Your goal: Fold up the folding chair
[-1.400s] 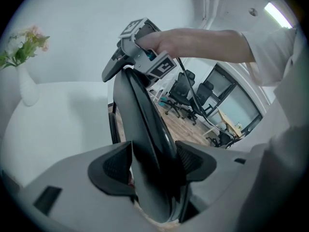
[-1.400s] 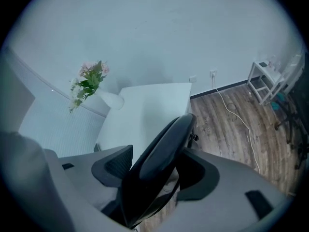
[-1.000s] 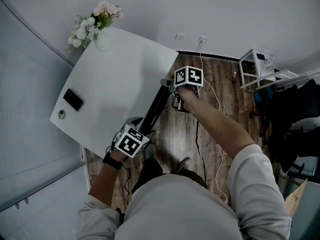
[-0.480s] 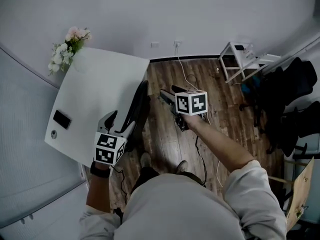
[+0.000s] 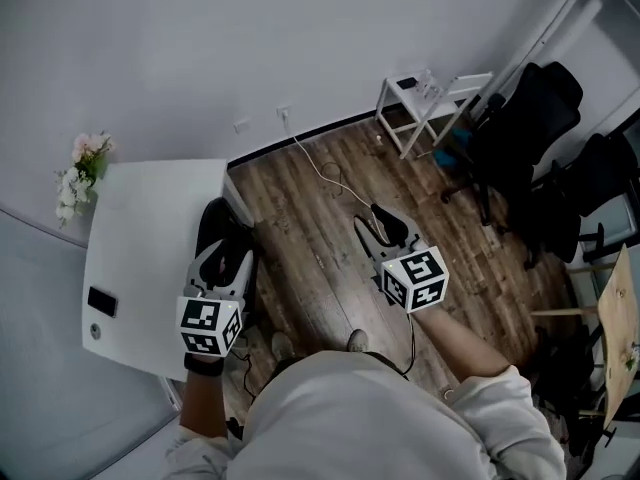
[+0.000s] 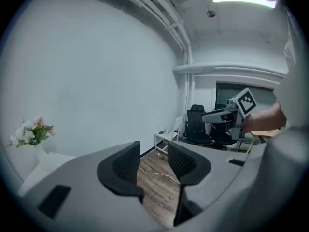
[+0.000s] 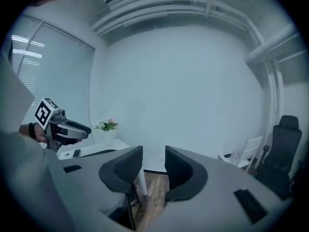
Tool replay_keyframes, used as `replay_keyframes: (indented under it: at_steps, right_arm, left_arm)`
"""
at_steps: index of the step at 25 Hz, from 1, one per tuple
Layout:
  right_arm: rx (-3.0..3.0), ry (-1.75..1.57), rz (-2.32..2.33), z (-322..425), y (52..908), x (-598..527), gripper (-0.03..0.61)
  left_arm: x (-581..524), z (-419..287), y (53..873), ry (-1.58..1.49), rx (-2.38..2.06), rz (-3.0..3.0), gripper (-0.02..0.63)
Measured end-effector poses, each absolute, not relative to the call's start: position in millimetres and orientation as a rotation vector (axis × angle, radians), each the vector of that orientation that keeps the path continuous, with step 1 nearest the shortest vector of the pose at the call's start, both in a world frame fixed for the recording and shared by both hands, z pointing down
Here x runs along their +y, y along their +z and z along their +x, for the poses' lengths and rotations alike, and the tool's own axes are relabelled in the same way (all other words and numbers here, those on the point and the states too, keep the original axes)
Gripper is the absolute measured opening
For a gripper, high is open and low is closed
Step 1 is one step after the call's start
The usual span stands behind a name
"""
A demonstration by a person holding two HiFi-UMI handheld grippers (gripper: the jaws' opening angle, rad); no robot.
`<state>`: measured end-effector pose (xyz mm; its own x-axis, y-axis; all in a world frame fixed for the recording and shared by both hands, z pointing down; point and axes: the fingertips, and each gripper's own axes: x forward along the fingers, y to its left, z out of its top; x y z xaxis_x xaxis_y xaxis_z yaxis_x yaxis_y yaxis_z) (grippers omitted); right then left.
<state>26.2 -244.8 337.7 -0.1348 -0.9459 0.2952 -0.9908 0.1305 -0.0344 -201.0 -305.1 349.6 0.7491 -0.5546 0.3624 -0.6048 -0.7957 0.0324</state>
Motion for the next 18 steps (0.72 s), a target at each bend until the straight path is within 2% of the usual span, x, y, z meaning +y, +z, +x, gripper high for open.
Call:
replay_keyframes:
  at_steps: [3, 8, 10, 18]
  right_arm:
    - [-2.128, 0.252, 2.039, 64.4, 323.6, -199.3, 0.142]
    - [-2.003, 0.091, 2.191, 108.0, 304.2, -137.3, 0.044]
    - [-1.978, 0.056, 2.226, 118.0, 297.9, -119.9, 0.031]
    - [-1.944, 0.022, 2.298, 133.7, 291.3, -81.7, 0.017]
  left_arm:
    - [-287.9, -173.1, 342.2, 0.461, -0.904, 2.815, 0.136]
    - [-268.9, -135.7, 333.8, 0.395, -0.88, 2.843, 0.046]
    - [-263.2, -122.2, 329.3, 0.367, -0.866, 2.848, 0.017]
    - [-237.6, -90.7, 325.3, 0.332, -0.784, 2.875, 0.008]
